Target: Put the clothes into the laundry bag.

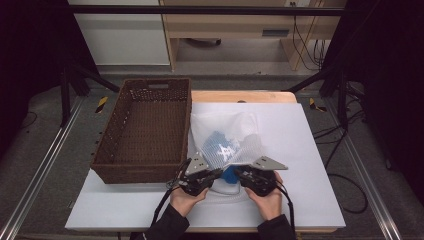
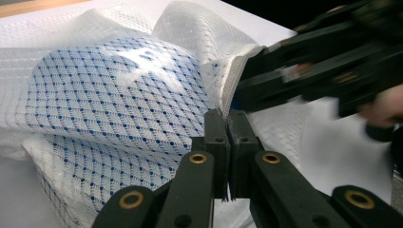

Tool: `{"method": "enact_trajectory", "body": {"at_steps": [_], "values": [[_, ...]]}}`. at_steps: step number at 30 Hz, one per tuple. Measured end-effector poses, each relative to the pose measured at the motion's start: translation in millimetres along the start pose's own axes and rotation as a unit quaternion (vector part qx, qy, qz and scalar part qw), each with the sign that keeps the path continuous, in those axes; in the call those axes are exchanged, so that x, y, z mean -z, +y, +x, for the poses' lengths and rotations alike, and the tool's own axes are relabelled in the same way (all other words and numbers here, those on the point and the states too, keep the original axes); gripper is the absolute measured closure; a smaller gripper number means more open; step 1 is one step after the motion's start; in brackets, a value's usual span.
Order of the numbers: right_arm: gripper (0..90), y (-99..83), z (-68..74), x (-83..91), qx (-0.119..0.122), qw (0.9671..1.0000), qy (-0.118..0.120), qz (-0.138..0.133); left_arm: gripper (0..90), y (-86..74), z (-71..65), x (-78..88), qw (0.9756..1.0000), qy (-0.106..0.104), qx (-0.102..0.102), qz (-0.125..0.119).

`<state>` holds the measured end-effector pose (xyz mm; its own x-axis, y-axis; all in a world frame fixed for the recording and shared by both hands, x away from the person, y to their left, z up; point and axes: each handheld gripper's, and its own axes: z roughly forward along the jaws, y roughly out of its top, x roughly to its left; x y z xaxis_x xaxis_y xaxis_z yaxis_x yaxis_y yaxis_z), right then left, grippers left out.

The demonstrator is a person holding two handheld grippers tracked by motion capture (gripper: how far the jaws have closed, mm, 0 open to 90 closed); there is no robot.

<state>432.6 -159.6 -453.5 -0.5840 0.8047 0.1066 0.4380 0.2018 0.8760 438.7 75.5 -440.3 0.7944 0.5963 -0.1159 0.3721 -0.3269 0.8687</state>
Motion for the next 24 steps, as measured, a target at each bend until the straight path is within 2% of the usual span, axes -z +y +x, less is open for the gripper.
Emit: {"method": "enact_trajectory", "body": {"at_steps": [2,3,5,7,9,10,11,12,13,14,15,17,18,19,20,21,22,23,24], "values": [[70.7,-1.0,-4.7,17.7,-0.006,0.9999,0.003,-0.011,88.3,0.0,-0.7,-1.5,1.0000,0.001,0.002,0.000],[74.0,-2.8,-7.1,27.4,-0.009,0.9999,0.011,-0.008,88.4,0.1,-0.9,-2.4,1.0000,0.001,0.003,0.001],[74.6,-4.5,-5.9,25.8,-0.009,0.9998,0.015,-0.003,88.4,0.6,-1.6,-3.8,1.0000,0.002,0.003,0.000],[73.7,-8.1,-0.3,14.2,-0.011,0.9996,0.024,0.012,88.4,2.6,-2.2,-3.9,1.0000,0.003,0.004,-0.004],[68.7,-13.7,7.9,-2.7,-0.002,0.9991,0.027,0.032,88.4,3.5,-1.9,-2.9,1.0000,0.003,0.004,-0.007],[62.8,-17.1,12.5,-13.0,0.007,0.9989,0.019,0.041,88.4,3.6,-1.7,-2.1,1.0000,0.004,0.004,-0.007],[62.8,-17.1,12.5,-13.0,0.007,0.9989,0.019,0.041,88.4,3.6,-1.7,-2.1,1.0000,0.004,0.004,-0.007],[61.0,-22.0,18.5,-33.4,0.014,0.9980,-0.010,0.061,88.4,3.0,-1.4,-1.5,1.0000,0.004,0.003,-0.008],[66.5,-21.7,18.9,-39.3,0.012,0.9971,-0.019,0.073,88.4,3.0,-1.4,-1.5,1.0000,0.004,0.003,-0.008],[76.2,-19.9,19.3,-43.0,0.008,0.9961,-0.032,0.081,88.5,2.1,-0.3,-1.6,1.0000,0.003,0.004,-0.006],[82.9,-17.7,18.9,-45.4,0.006,0.9961,-0.040,0.078,88.5,1.8,-0.1,-2.1,1.0000,0.002,0.005,-0.006],[86.0,-15.2,17.9,-49.0,0.004,0.9957,-0.048,0.080,88.5,1.9,0.0,-2.3,1.0000,0.000,0.007,-0.007],[87.5,-8.9,17.7,-56.5,-0.004,0.9958,-0.054,0.074,88.5,3.3,-0.8,-2.1,0.9999,-0.002,0.008,-0.011],[87.7,-5.2,17.0,-59.2,-0.001,0.9965,-0.057,0.061,88.5,4.3,-1.7,-1.2,0.9999,-0.001,0.006,-0.013],[87.7,-5.2,17.0,-59.2,-0.001,0.9965,-0.057,0.061,88.5,4.3,-1.7,-1.2,0.9999,-0.001,0.006,-0.013],[87.8,2.1,13.9,-62.0,-0.022,0.9976,-0.059,0.028,88.5,5.2,-2.6,-0.1,0.9999,-0.002,0.003,-0.015],[87.8,4.4,11.6,-62.6,-0.029,0.9974,-0.064,0.014,88.5,5.8,-3.5,1.8,0.9998,-0.005,0.001,-0.017],[87.8,4.4,11.6,-62.6,-0.029,0.9974,-0.064,0.014,88.5,5.8,-3.5,1.8,0.9998,-0.005,0.001,-0.017],[87.6,5.4,7.1,-66.1,-0.017,0.9959,-0.089,0.009,88.5,4.3,-4.1,1.9,0.9998,-0.007,0.000,-0.017]]}}
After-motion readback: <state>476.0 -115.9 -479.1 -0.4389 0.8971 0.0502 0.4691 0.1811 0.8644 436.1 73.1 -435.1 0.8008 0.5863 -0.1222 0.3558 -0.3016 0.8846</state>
